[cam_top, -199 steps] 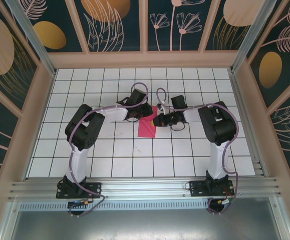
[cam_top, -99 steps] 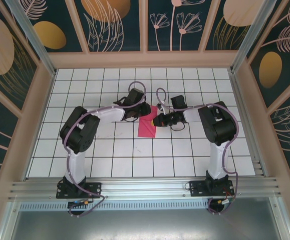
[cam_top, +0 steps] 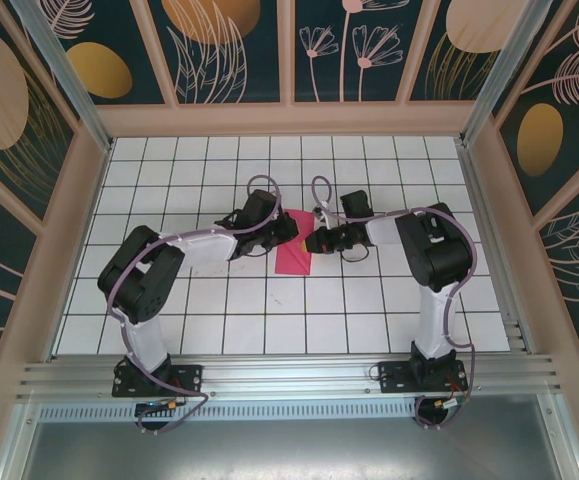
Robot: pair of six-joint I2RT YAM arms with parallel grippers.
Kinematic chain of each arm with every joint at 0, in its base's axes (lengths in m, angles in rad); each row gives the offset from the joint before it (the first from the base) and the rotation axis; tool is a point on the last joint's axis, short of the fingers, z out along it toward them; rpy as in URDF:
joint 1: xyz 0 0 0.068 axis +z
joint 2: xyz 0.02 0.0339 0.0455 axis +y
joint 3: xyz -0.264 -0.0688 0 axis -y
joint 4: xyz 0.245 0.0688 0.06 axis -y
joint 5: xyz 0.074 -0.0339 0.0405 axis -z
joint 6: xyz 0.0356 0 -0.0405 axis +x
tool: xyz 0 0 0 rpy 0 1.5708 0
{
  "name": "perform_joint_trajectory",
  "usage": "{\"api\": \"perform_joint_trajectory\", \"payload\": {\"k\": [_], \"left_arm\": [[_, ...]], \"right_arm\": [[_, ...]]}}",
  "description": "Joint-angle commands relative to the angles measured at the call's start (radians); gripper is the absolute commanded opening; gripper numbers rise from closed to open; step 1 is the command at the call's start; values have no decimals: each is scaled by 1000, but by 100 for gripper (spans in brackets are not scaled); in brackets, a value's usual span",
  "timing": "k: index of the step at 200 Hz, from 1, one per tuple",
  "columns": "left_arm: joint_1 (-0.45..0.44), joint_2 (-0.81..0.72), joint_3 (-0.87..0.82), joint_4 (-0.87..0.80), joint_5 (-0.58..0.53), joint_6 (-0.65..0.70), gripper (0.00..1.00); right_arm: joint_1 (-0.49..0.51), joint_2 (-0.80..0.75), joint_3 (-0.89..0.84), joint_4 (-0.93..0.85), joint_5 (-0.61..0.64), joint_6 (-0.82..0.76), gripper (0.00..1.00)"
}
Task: Fold a paper plane with a square sheet of paper (pick it up from the middle)
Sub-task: Fold the triangle a second time at the center of the table.
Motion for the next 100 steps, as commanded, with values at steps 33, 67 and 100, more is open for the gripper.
{"api": "perform_joint_trajectory", "payload": {"k": [33, 67, 100], "left_arm": [[-11, 88, 1, 75, 16, -43, 10], [-14, 97, -16, 73, 4, -36, 11], [-13, 93, -43, 117, 24, -38, 14]], "right_arm": [[5, -17, -15, -2, 59, -17, 0], [5, -28, -11, -8, 50, -13, 0], [5, -46, -15, -14, 62, -16, 0]]}}
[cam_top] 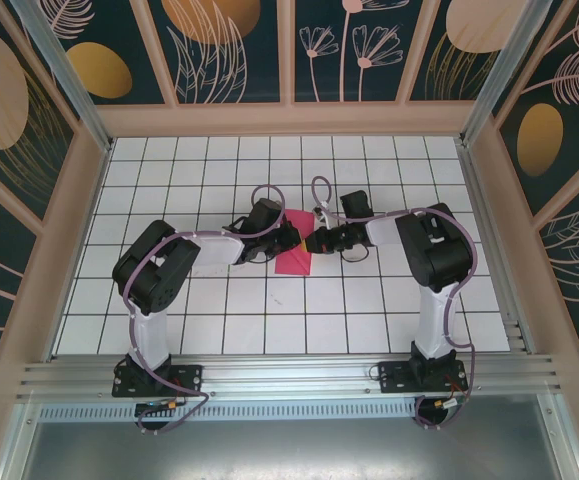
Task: Fold a paper plane with a square sheet of paper (pick it up from the middle)
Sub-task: Fold the triangle a second time at the center of the table.
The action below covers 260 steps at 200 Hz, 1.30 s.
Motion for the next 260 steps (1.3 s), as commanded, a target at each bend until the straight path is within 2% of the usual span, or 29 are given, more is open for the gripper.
{"api": "perform_joint_trajectory", "payload": {"k": [1, 72, 141, 260], "left_arm": [[-4, 4, -18, 48, 18, -9, 14], [-6, 5, -14, 53, 28, 9, 16], [-6, -58, -44, 77, -5, 7, 13], [-6, 53, -77, 74, -4, -10, 10]], "right_arm": [[4, -41, -14, -15, 57, -15, 0], [2, -52, -28, -5, 88, -12, 0], [2, -35, -28, -8, 94, -19, 0], [5, -18, -14, -17, 91, -16, 0]]}}
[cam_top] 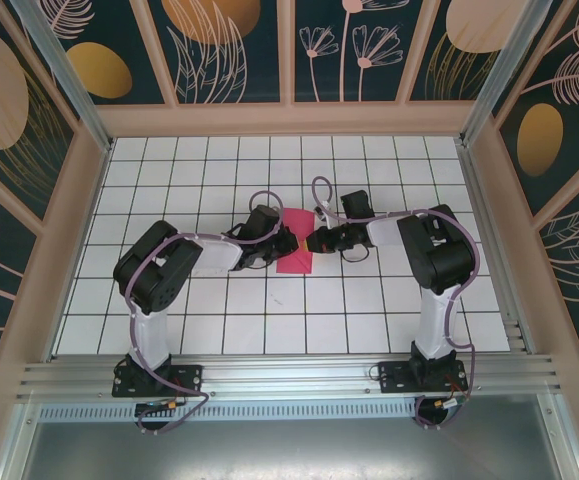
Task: Fold a paper plane with a square sheet of paper (pick it up from the middle)
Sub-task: Fold the triangle a second time at the center of the table.
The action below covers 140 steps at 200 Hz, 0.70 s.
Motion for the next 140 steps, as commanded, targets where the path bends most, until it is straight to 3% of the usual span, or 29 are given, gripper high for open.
{"api": "perform_joint_trajectory", "payload": {"k": [1, 66, 140], "left_arm": [[-4, 40, -13, -6, -4, -10, 10], [-7, 54, -17, -45, -25, -1, 10], [-6, 57, -9, -49, -13, 9, 9]], "right_arm": [[3, 5, 0, -19, 32, -16, 0], [2, 2, 7, -24, 31, -10, 3], [-3, -155, -5, -75, 80, 39, 24]]}}
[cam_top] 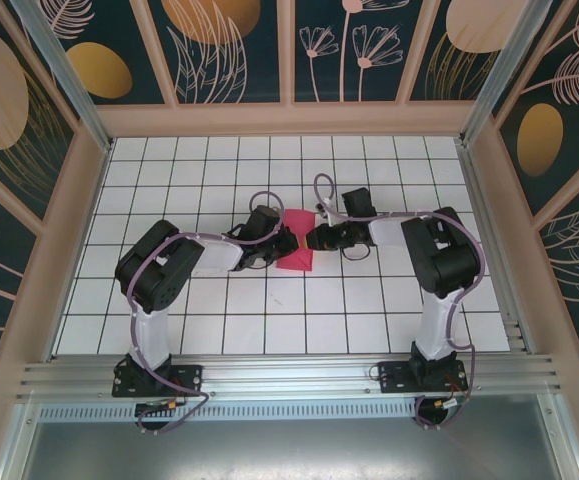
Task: Fold a paper plane with a square sheet of paper (pick it up from the middle)
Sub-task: Fold the triangle a second time at the center of the table.
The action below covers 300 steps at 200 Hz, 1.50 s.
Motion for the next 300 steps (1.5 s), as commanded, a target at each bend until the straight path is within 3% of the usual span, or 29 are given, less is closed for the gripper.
{"api": "perform_joint_trajectory", "payload": {"k": [1, 32, 64, 90, 177, 300], "left_arm": [[-6, 49, -10, -62, -11, 12, 10], [-7, 49, -4, -61, -11, 14, 9], [-6, 52, -1, -59, -7, 13, 10], [-7, 48, 2, -65, -9, 16, 10], [-6, 46, 5, -73, -12, 20, 9], [-7, 46, 3, -80, -28, 22, 9]], "right_arm": [[-3, -103, -7, -50, 46, 13, 24], [1, -179, -80, -34, 33, 51, 25], [22, -228, -155, 12, -36, 97, 11], [60, -209, -152, 9, -68, 99, 6], [77, -90, -108, -53, -8, 61, 5], [58, -39, -121, -90, 74, 20, 6]]}}
